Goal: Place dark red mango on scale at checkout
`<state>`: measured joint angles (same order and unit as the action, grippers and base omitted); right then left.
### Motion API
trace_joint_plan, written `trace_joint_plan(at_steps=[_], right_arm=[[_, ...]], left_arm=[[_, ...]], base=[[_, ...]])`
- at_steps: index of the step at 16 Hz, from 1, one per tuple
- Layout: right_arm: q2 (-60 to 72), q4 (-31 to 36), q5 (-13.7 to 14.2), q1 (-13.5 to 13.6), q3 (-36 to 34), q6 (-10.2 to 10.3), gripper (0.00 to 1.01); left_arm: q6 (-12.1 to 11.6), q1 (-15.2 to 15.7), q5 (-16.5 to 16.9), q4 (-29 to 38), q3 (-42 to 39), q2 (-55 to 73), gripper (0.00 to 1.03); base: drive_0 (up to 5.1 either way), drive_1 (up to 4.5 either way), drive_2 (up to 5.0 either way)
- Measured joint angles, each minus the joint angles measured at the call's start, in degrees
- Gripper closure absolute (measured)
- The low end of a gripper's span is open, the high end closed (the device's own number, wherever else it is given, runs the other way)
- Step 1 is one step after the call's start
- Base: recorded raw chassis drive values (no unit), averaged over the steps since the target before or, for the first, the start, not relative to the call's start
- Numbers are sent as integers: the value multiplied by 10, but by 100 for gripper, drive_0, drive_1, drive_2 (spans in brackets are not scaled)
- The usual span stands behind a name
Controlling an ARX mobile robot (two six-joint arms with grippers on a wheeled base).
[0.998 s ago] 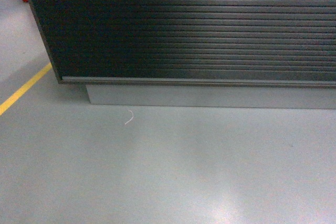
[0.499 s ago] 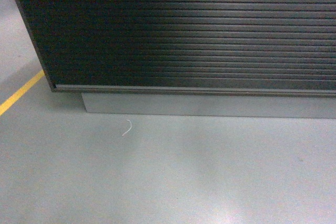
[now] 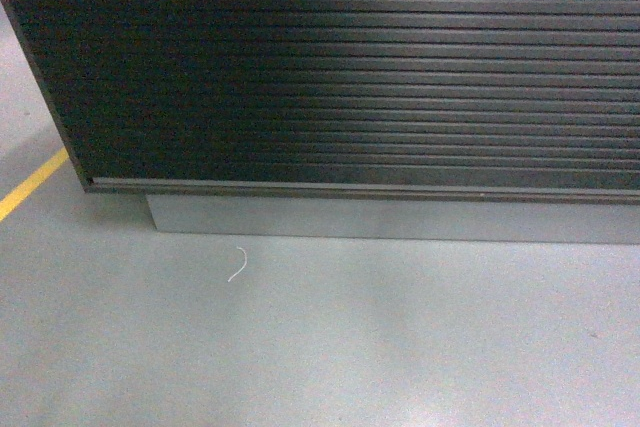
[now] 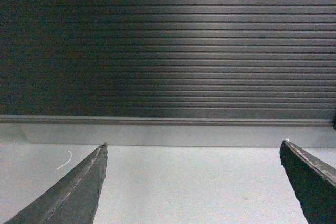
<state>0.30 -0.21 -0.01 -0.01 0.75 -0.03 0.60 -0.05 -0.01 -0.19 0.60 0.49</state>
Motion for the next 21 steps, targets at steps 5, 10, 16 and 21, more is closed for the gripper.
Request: trace_joint_plan(at_steps=[5,10,16,21], right_arm=[[0,0,0,0,0,0,3],[0,0,0,0,0,0,3],[0,0,0,0,0,0,3],[0,0,0,0,0,0,3]], left_arm=[[0,0,0,0,0,0,5],[0,0,0,0,0,0,5],[0,0,0,0,0,0,5],[0,0,0,0,0,0,5]], base=[[2,199,-195],[7,204,-190],[-8,189,-205],[-16,180,-212]])
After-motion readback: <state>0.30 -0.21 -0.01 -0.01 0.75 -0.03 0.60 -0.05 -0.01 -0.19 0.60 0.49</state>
